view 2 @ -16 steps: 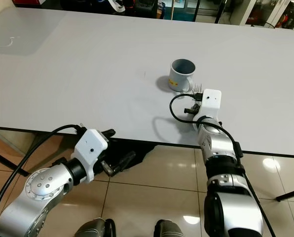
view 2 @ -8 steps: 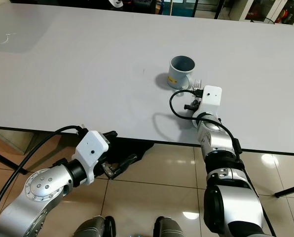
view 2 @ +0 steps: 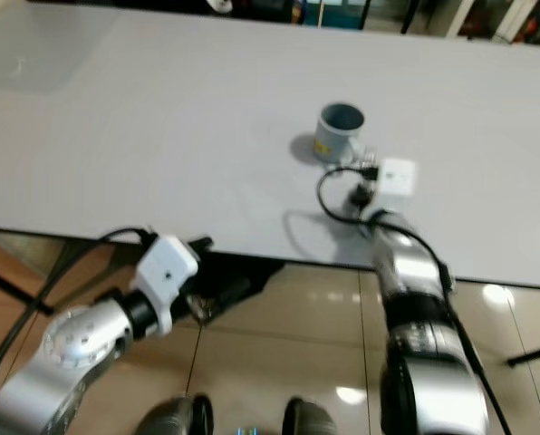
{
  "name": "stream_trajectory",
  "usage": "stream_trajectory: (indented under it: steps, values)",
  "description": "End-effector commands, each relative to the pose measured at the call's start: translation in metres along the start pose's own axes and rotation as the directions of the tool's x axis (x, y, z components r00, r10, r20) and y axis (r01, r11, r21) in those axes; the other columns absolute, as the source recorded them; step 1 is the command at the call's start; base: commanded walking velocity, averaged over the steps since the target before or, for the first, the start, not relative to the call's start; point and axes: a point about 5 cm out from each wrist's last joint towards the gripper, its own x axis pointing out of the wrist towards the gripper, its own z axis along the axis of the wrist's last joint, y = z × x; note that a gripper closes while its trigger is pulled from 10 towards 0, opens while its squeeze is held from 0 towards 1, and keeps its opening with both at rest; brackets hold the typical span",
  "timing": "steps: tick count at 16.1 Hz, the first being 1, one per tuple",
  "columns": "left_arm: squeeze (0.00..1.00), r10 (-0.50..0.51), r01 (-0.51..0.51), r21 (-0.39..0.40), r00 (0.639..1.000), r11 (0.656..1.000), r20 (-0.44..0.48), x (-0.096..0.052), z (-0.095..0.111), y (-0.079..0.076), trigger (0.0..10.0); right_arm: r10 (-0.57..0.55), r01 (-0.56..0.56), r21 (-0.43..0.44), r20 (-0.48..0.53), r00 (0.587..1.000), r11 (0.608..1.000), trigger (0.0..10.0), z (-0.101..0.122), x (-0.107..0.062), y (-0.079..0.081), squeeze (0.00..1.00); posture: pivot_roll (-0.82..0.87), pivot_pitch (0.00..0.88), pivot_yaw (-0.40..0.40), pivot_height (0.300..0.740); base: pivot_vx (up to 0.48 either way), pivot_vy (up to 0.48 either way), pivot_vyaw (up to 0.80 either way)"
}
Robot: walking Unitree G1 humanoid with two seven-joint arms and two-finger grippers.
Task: Setting the table
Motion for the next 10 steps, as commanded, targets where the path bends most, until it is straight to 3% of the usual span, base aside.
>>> stream_trajectory:
  steps: [1, 4, 5, 6, 8, 10]
  values:
    - [0.0, 0.094, -0.095, 0.003, 0.995, 0.996, 0.04, -0.001, 0.006, 0.009, 10.0, -0.034, 0.03, 0.035, 0.124, 0.992, 0.999, 10.0, 0.03, -0.018, -0.011, 0.0, 0.06, 0.146, -0.022, 0.74, 0.0, 0.0, 0.0]
    - [0.0, 0.176, -0.176, -0.005, 0.982, 0.984, 0.069, -0.002, 0.01, 0.016, 10.0, -0.022, -0.006, 0.094, 0.294, 0.956, 0.996, 10.0, 0.053, -0.053, -0.011, 0.0, 0.05, 0.136, -0.017, 0.74, 0.0, 0.0, 0.0]
    - [0.0, 0.211, -0.211, -0.005, 0.972, 0.977, 0.106, -0.001, 0.018, 0.021, 10.0, -0.001, -0.046, 0.119, 0.37, 0.929, 0.992, 10.0, 0.052, -0.077, -0.006, 0.0, 0.05, 0.117, 0.0, 0.74, 0.0, 0.48, 0.0]
    - [0.0, 0.221, -0.222, -0.003, 0.968, 0.975, 0.116, 0.0, 0.02, 0.023, 10.0, 0.01, -0.059, 0.118, 0.381, 0.925, 0.991, 10.0, 0.05, -0.083, -0.003, 0.0, 0.05, 0.117, 0.0, 0.74, 0.0, 0.48, 0.0]
    - [0.0, 0.291, -0.296, 0.016, 0.948, 0.955, 0.131, 0.004, 0.028, 0.034, 10.0, 0.147, -0.143, -0.038, 0.37, 0.917, 0.989, 10.0, 0.023, -0.103, 0.019, 0.0, 0.06, 0.1, 0.009, 0.74, 0.0, 0.48, 0.0]
    - [0.0, 0.374, -0.38, 0.021, 0.917, 0.925, 0.137, 0.006, 0.03, 0.046, 10.0, 0.225, -0.224, -0.038, 0.302, 0.926, 0.974, 10.0, 0.005, -0.113, 0.037, 0.0, 0.06, 0.1, 0.007, 0.74, 0.0, 0.48, 0.0]
